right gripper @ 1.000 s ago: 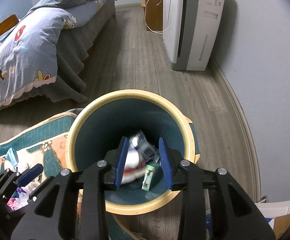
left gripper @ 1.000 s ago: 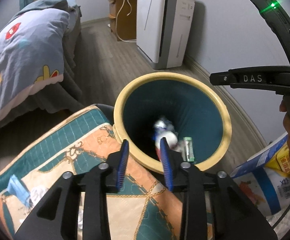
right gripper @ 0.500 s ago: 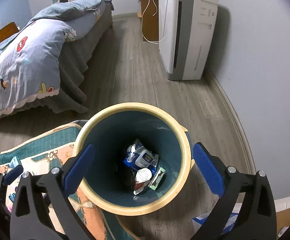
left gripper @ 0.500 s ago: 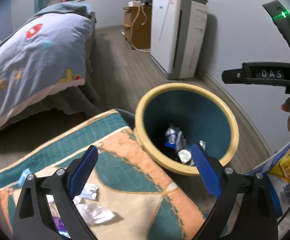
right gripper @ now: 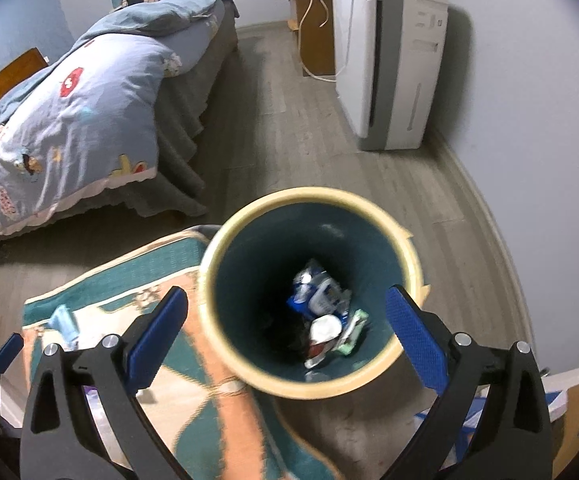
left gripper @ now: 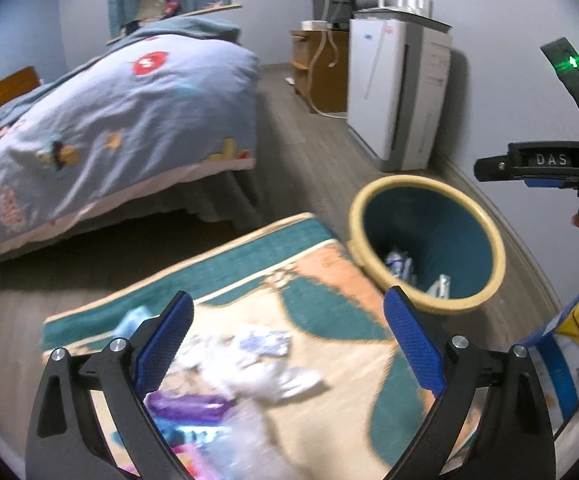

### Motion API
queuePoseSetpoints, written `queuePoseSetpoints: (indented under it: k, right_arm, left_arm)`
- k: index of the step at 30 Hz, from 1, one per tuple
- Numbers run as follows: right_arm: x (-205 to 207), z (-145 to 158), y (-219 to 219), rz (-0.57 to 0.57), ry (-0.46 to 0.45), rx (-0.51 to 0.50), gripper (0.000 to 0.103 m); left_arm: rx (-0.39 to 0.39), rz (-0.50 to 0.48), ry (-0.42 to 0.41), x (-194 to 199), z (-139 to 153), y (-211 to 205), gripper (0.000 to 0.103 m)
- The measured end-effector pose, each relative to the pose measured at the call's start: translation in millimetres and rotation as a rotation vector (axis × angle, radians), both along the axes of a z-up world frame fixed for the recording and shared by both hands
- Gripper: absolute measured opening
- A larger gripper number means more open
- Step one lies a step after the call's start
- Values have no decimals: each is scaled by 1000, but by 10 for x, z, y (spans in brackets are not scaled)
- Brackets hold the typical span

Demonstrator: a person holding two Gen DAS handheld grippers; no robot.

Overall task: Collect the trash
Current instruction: 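Return both tools over the stool and reach the right tool toward the white tissue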

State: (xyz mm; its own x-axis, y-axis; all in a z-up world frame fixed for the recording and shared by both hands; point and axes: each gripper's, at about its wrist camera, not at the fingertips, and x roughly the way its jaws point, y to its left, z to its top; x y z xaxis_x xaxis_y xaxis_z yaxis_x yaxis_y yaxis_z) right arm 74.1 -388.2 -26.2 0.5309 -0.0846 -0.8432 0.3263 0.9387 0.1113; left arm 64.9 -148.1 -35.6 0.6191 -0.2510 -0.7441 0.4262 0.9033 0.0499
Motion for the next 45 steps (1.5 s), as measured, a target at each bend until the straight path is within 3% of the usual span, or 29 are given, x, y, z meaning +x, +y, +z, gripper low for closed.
queuePoseSetpoints:
  k: [10, 17, 23, 31, 40, 45]
  right_arm:
    - [12, 8, 563, 38, 4, 73, 97]
    - [9, -42, 952, 88, 17, 67, 97]
    - [52, -206, 1247, 137, 63, 19, 97]
    - [144, -441, 1609, 229, 79, -8, 97]
    - [252, -874, 2261, 481, 129, -36, 97]
    - [265, -1082, 2542, 578, 179, -51, 89]
  left_arm:
    - [21, 139, -18, -128, 101, 833, 95]
    - [43, 261, -15, -129, 73, 1494, 95]
    - [15, 369, 17, -54, 15, 1951, 95]
    - [16, 395, 36, 99, -93, 2093, 96]
    - [30, 386, 65, 332, -253, 2075, 96]
    - [49, 380, 85, 430, -353, 2064, 96]
